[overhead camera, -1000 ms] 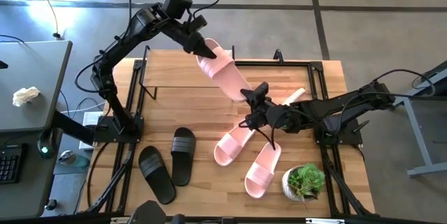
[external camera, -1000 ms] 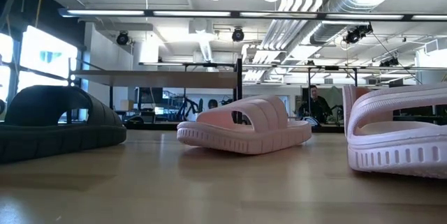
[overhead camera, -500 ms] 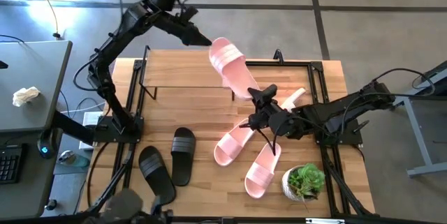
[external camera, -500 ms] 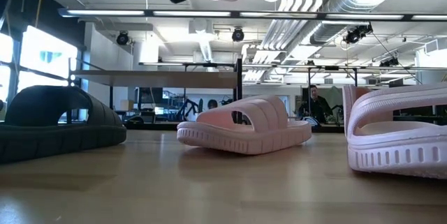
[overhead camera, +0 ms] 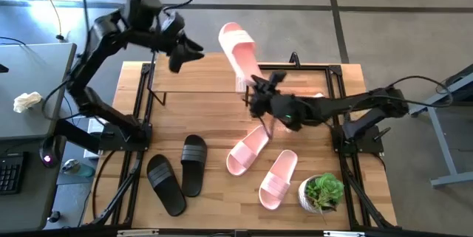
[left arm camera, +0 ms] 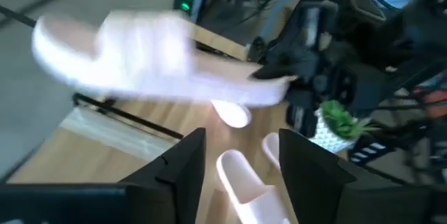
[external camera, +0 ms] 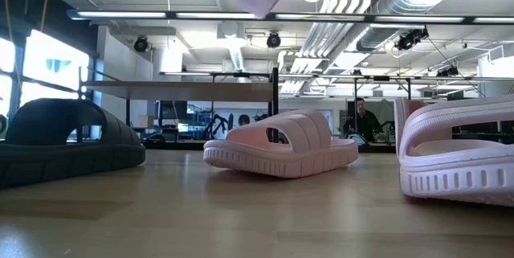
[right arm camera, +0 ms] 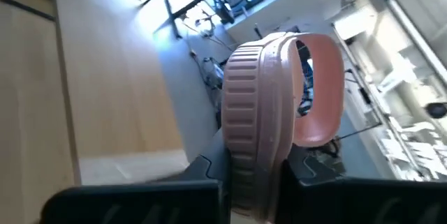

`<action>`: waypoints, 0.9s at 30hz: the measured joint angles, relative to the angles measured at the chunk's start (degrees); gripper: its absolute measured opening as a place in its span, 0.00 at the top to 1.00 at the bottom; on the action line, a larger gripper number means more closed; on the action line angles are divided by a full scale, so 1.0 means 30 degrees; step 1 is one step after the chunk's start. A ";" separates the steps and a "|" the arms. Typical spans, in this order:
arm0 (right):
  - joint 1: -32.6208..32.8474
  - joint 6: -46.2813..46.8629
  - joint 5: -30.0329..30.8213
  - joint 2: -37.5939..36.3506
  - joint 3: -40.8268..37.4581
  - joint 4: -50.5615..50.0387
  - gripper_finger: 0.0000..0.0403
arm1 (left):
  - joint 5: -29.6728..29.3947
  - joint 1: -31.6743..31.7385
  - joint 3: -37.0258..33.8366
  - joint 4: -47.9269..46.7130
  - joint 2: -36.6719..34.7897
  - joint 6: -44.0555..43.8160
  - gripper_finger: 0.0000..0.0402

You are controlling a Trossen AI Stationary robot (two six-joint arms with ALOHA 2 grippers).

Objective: Pick and place slides into the shelf
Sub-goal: Put the pink slide on the shelf

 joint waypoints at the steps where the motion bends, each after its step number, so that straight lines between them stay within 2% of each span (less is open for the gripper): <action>1: -0.0291 0.0132 -0.0522 0.0675 0.0502 -0.0048 0.93 | -0.0752 -0.0628 0.0000 -0.0007 -0.0240 -0.0014 0.61; 7: -0.1578 0.0768 -0.2430 0.5047 0.4653 -0.1737 0.93 | -0.4950 -0.3954 -0.0139 -0.0653 -0.0966 -0.0609 0.64; 12: -0.2625 0.3625 -0.3364 0.8114 0.8754 -0.6819 0.93 | -0.7556 -0.5736 -0.1886 -0.0719 -0.1527 -0.1663 0.64; 14: -0.2976 0.4610 -0.3616 0.9059 1.0063 -0.8318 0.93 | -0.7847 -0.6262 -0.2814 -0.0462 -0.1831 -0.1795 0.64; 19: -0.3577 0.5213 -0.4160 1.0902 1.2004 -0.9422 0.93 | -0.8152 -0.7044 -0.5390 0.1183 -0.2876 -0.2223 0.66; 27: -0.3665 0.5630 -0.5280 1.1385 1.2376 -0.9696 0.94 | -0.8219 -0.7070 -0.8697 0.3306 -0.4783 -0.2732 0.66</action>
